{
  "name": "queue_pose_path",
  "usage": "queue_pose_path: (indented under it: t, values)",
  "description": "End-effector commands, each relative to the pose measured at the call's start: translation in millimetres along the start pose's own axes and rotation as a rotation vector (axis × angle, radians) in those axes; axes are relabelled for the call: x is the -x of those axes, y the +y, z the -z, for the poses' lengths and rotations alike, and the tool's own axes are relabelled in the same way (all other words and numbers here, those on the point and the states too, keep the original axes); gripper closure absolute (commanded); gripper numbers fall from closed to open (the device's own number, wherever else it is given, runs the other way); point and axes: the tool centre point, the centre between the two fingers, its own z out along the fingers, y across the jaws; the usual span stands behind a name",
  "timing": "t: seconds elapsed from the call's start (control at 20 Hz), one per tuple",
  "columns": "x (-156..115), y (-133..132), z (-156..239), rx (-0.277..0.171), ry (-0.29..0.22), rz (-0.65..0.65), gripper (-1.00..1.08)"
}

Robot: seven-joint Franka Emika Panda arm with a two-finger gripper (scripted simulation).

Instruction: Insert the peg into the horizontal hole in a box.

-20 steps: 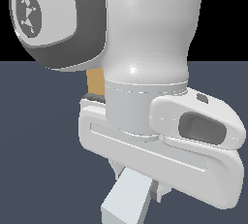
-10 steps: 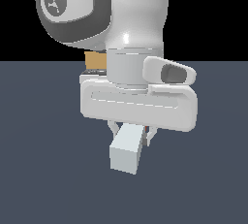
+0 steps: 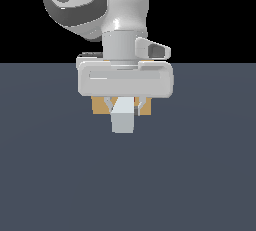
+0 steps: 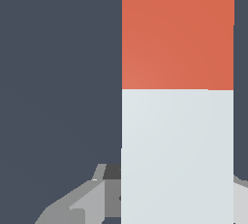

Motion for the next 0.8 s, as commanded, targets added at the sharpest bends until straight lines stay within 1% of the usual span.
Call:
queue_pose_path:
  t: [0.0, 0.15, 0.6, 0.75]
  values:
    - [-6.5, -3.2, 5.7, 0.003, 0.0, 0.025, 1.08]
    - [-9.0, -4.8, 7.1, 0.003, 0.0, 0.034, 1.08]
    - [-5.0, -4.2, 3.4, -0.001, 0.001, 0.02, 1.08]
    - [-5.0, -1.3, 7.3, 0.006, 0.001, 0.022, 1.08]
